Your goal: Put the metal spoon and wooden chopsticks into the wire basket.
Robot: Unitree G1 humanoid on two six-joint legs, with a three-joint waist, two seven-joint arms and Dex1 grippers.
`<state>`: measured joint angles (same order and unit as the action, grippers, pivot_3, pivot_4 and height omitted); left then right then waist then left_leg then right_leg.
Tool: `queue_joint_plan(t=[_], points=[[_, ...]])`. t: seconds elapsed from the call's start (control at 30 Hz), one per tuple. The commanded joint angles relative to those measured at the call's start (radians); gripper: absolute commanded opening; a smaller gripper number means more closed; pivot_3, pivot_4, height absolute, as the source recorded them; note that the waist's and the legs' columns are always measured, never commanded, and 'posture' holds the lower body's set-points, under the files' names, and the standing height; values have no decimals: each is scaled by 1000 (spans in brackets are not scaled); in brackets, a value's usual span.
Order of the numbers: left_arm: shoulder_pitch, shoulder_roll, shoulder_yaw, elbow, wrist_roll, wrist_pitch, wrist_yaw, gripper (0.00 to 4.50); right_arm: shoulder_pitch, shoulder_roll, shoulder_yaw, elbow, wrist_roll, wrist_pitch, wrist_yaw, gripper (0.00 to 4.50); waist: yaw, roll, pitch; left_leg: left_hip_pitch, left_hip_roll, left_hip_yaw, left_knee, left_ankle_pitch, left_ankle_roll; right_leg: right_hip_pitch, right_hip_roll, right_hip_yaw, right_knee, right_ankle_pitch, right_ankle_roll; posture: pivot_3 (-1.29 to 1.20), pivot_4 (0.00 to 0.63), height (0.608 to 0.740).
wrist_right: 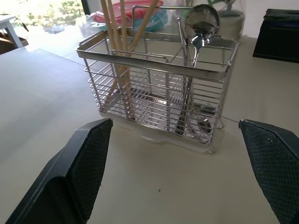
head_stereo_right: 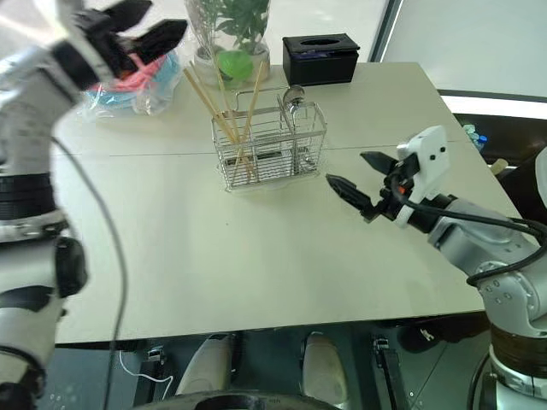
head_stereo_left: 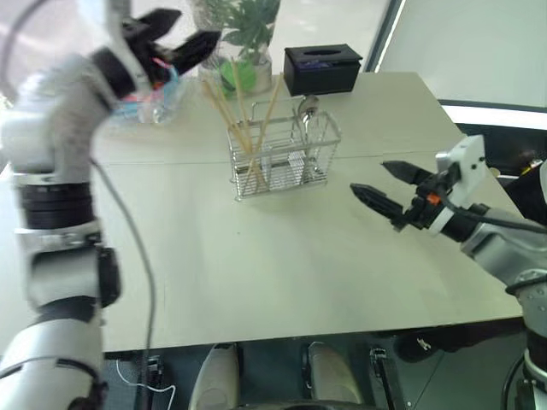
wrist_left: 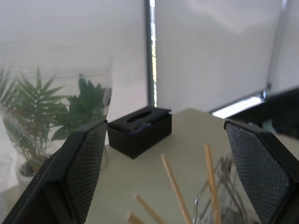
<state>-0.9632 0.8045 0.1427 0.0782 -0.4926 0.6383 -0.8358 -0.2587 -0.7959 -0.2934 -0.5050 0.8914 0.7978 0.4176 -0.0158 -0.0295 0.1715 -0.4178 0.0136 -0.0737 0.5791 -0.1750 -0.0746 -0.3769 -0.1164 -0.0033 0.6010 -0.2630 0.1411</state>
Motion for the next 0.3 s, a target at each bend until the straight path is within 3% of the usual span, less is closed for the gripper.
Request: queue_joint_plan(t=[0.03, 0.13, 0.3], points=[[169, 141, -19, -96, 14, -26, -184, 4193, -36, -22, -20, 40, -43, -43, 51, 4500, 0, 3, 0, 1, 0, 0, 0, 0, 0, 0, 0, 0, 0, -1, -2, 0, 150, 720], [300, 192, 14, -183, -16, -17, -227, 4193, -55, -17, -8, 65, -63, -48, 77, 4500, 11, 2, 1, 0, 1, 0, 0, 0, 0, 0, 0, 0, 0, -2, -3, 0, 150, 720], [398, 172, 46, -269, -18, 15, -161, 4193, -73, 4, 19, 86, -91, -50, 103, 4500, 26, 2, 1, -4, 1, 1, 4, 0, 0, 0, -1, 0, -3, -1, -5, 0, 150, 720]])
